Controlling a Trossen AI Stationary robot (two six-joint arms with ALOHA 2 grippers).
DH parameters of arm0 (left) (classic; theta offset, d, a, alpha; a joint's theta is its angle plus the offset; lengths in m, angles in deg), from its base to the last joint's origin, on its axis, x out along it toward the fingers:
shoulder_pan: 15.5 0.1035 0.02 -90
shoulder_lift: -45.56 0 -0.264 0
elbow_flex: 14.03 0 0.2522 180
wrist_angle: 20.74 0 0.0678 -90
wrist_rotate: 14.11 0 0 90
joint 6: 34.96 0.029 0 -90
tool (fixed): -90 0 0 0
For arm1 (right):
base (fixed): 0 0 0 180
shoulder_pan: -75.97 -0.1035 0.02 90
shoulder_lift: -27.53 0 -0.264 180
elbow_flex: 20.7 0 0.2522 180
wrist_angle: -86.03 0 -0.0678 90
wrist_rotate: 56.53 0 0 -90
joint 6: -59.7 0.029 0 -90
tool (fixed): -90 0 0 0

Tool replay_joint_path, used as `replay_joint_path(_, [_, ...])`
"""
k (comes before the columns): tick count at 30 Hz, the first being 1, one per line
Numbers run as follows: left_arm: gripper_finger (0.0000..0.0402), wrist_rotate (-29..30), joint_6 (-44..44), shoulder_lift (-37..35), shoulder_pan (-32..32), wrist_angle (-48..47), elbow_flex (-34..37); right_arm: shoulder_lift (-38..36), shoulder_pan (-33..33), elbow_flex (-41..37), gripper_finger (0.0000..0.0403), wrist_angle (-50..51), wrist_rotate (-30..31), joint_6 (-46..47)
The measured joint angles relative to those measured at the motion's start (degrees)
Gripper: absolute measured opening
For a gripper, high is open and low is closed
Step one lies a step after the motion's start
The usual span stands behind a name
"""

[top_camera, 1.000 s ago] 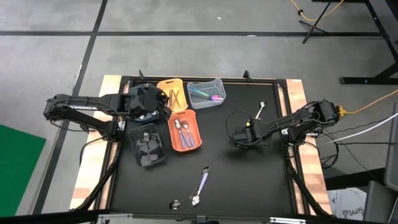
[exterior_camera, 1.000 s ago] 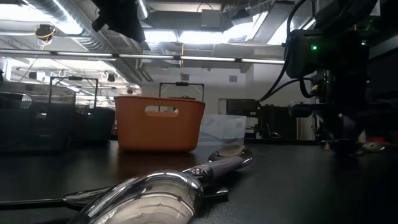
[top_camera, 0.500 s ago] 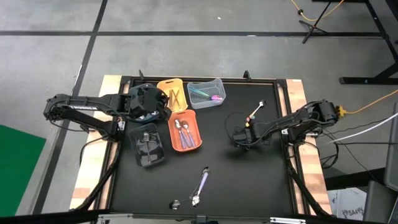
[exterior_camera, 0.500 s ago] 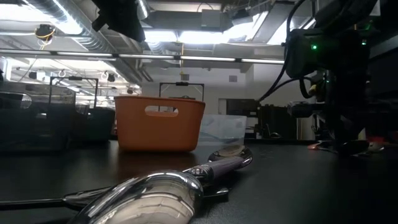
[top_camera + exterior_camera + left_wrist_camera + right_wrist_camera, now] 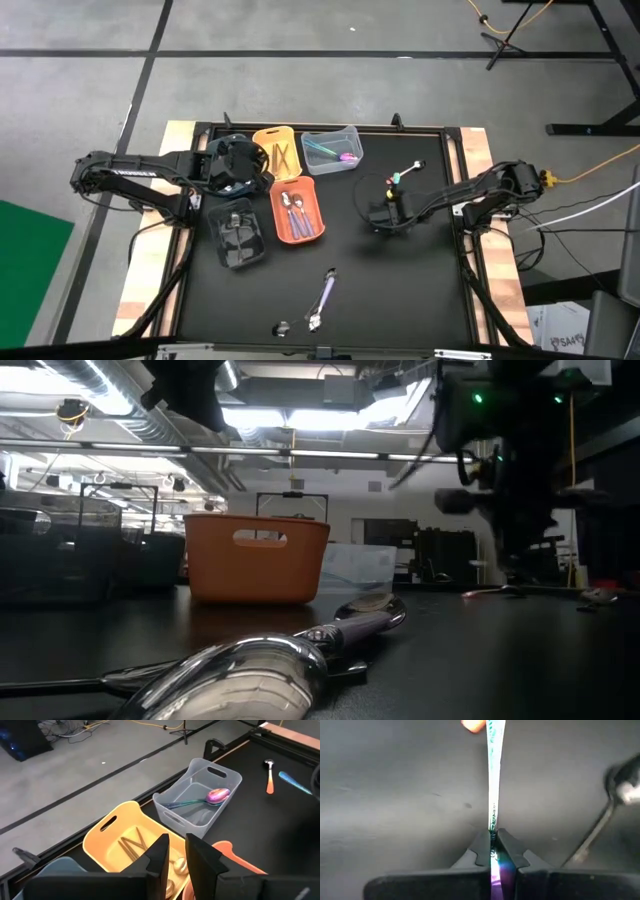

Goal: Sort silverware by color (type)
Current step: Put the blue spoon into the transparent bin

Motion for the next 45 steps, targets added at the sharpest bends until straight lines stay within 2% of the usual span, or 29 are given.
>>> replay_joint_path(5, [0.0057,0.0,-0.1,0.0,0.0,-0.1,0.0,-0.1,0.0,5.0,0.0,2.8,3.8,-3.9])
replay_joint_path(9, [0.0057,0.0,-0.1,0.0,0.0,-0.2,0.0,-0.1,0.4,9.5,0.0,2.8,8.7,-12.9])
replay_joint_path(14, [0.0057,-0.1,-0.1,0.0,0.0,-0.2,0.0,-0.1,3.4,15.5,0.0,2.2,12.9,-31.1])
replay_joint_path(20, [0.0057,-0.6,0.1,0.0,0.0,-0.2,0.0,-0.2,10.3,20.6,0.0,-3.6,13.1,-60.3])
replay_joint_path(23, [0.0057,-0.8,0.1,0.0,0.0,-0.2,0.0,-0.2,14.7,20.8,0.0,-10.8,8.2,-76.7])
replay_joint_path(26, [0.0057,-1.2,0.1,0.0,0.0,-0.2,0.0,-0.1,19.3,20.8,0.0,-17.6,-1.3,-92.1])
replay_joint_path(29, [0.0057,-2.0,0.1,0.0,0.0,-0.2,0.0,0.4,23.7,20.8,0.0,-23.3,-11.5,-104.0])
replay_joint_path(31, [0.0057,-2.2,0.1,0.0,0.0,-0.2,0.0,0.8,26.3,20.8,0.0,-26.9,-16.2,-109.8])
replay_joint_path(37, [0.0057,-2.3,0.0,0.1,0.0,-0.2,0.0,2.9,33.7,20.8,0.0001,-31.1,-23.3,-119.8])
replay_joint_path(45, [0.0057,-2.3,0.1,0.2,0.0,-0.2,0.0,9.9,40.1,20.8,0.0002,-36.6,-30.0,-124.9])
